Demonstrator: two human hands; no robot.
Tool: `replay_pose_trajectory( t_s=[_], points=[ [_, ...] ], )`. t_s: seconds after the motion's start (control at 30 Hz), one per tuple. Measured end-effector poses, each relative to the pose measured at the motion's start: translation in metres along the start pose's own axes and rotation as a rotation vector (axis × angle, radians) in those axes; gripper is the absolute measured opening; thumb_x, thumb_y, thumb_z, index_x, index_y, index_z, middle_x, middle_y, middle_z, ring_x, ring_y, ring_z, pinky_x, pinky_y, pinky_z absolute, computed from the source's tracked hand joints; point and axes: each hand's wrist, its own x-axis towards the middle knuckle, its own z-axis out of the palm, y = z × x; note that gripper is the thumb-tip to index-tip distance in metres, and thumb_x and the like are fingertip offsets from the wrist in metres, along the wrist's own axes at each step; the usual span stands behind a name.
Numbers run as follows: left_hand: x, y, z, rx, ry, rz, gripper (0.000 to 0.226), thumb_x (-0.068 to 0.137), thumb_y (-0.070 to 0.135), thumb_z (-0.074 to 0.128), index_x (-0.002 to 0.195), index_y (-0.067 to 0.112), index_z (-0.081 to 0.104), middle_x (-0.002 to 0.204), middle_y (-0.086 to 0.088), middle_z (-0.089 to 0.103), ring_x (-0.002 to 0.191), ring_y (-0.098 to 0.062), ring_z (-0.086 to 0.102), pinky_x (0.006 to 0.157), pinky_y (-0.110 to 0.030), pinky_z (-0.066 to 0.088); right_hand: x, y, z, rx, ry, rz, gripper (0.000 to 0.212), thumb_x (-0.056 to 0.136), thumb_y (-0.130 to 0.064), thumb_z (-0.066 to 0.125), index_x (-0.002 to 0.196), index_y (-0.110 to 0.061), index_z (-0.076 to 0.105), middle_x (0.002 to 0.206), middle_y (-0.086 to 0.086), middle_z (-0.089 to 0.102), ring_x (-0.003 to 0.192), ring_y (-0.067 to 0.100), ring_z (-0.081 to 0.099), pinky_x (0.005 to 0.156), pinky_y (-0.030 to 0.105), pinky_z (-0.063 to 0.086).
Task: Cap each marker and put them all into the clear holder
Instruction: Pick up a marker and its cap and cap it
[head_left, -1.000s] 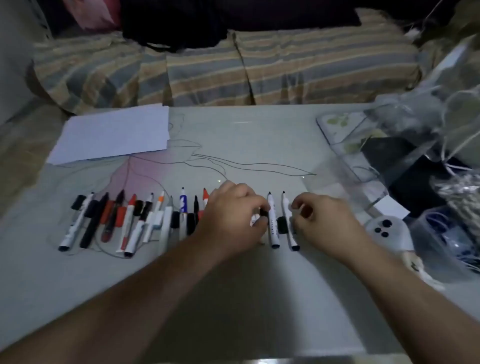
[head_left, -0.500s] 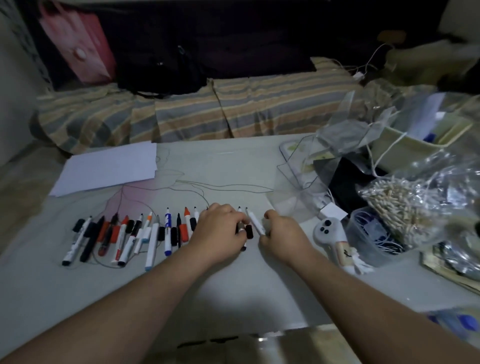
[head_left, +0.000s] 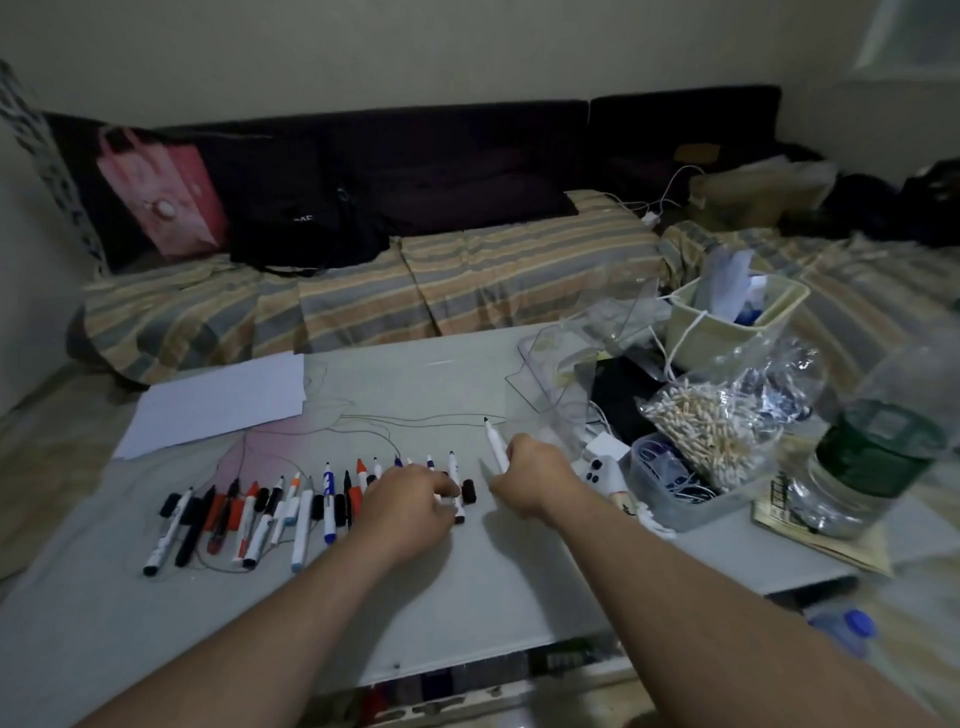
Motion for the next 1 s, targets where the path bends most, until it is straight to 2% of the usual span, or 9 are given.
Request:
replay_pose_trajectory(
  t_s=[0.17,0.23,0.37,0.5,0.6,0.73,0.8,0.87,1.0],
  points=[
    [0.026,-0.009,0.007,0.018,0.009,0.035,0.031,0.081,0.033,0.060,0.107,0.040,0.074,0.105,0.009,0.072,0.108,-0.023,0.061,0.091,-0.037,0.050,-0.002,-0.002,0.003,0.171,0.044,0.035,0.020,0.097,-0.019,0.047,0.115,-0.009,0.050,0.112,0.016,0.060,0.104,0.036,0.060,0.079,0.039,0.047],
    [0.044,-0.007,0.017,0.074,-0.060,0.088,0.038,0.079,0.033,0.055,0.113,0.042,0.070,0.109,0.011,0.070,0.112,-0.025,0.057,0.094,-0.038,0.047,-0.003,0.010,0.011,0.241,0.060,0.042,0.012,0.098,-0.018,0.040,0.103,-0.012,0.049,0.102,0.014,0.060,0.094,0.035,0.058,0.073,0.038,0.044],
    [0.079,-0.003,0.034,0.204,-0.234,0.214,0.049,0.077,0.040,0.054,0.125,0.046,0.061,0.120,0.011,0.062,0.118,-0.024,0.045,0.098,-0.041,0.034,0.003,0.029,0.016,0.212,0.038,0.037,0.015,0.101,-0.029,0.039,0.101,-0.017,0.048,0.096,0.009,0.060,0.089,0.030,0.057,0.067,0.036,0.039],
    [0.098,0.004,0.036,0.240,-0.192,0.267,0.037,0.082,0.043,0.054,0.117,0.042,0.067,0.107,0.011,0.066,0.112,-0.022,0.044,0.091,-0.037,0.031,0.011,0.032,0.012,0.229,0.036,0.020,0.018,0.101,-0.033,0.042,0.097,-0.018,0.049,0.093,0.008,0.062,0.089,0.030,0.059,0.069,0.038,0.042],
    [0.100,0.007,0.030,0.158,-0.155,0.217,0.036,0.085,0.047,0.054,0.118,0.043,0.068,0.110,0.012,0.067,0.113,-0.021,0.045,0.094,-0.037,0.032,0.014,0.030,0.008,0.245,0.026,-0.001,0.017,0.100,-0.035,0.044,0.094,-0.020,0.051,0.092,0.004,0.062,0.087,0.026,0.059,0.069,0.036,0.042],
    [0.084,-0.004,-0.009,-0.121,-0.029,0.153,0.026,0.091,0.043,0.063,0.115,0.039,0.073,0.111,0.014,0.067,0.108,-0.009,0.059,0.097,-0.031,0.046,0.014,0.023,0.006,0.298,0.036,-0.047,0.021,0.101,-0.039,0.046,0.089,-0.022,0.051,0.087,0.000,0.061,0.080,0.020,0.057,0.062,0.032,0.038],
    [0.062,-0.013,-0.036,-0.309,0.060,0.091,0.022,0.093,0.038,0.066,0.113,0.038,0.074,0.109,0.018,0.066,0.097,0.003,0.062,0.087,-0.016,0.047,0.009,0.015,0.003,0.330,0.039,-0.093,0.027,0.102,-0.043,0.045,0.087,-0.022,0.052,0.082,-0.002,0.061,0.078,0.020,0.057,0.063,0.033,0.040],
    [0.035,-0.017,-0.063,-0.544,0.130,-0.008,0.018,0.093,0.033,0.069,0.108,0.039,0.076,0.104,0.018,0.071,0.091,0.005,0.066,0.077,-0.008,0.047,-0.001,0.003,-0.001,0.384,0.042,-0.161,0.033,0.103,-0.047,0.043,0.089,-0.022,0.059,0.072,-0.008,0.060,0.074,0.017,0.056,0.066,0.033,0.043],
    [0.001,-0.027,-0.111,-0.941,0.111,-0.189,0.019,0.087,0.017,0.078,0.103,0.028,0.078,0.097,0.010,0.079,0.089,-0.008,0.074,0.079,-0.020,0.058,-0.025,-0.028,-0.016,0.614,0.023,-0.256,0.033,0.102,-0.050,0.044,0.093,-0.033,0.070,0.059,-0.011,0.051,0.059,0.009,0.044,0.061,0.031,0.037]
  ],
)
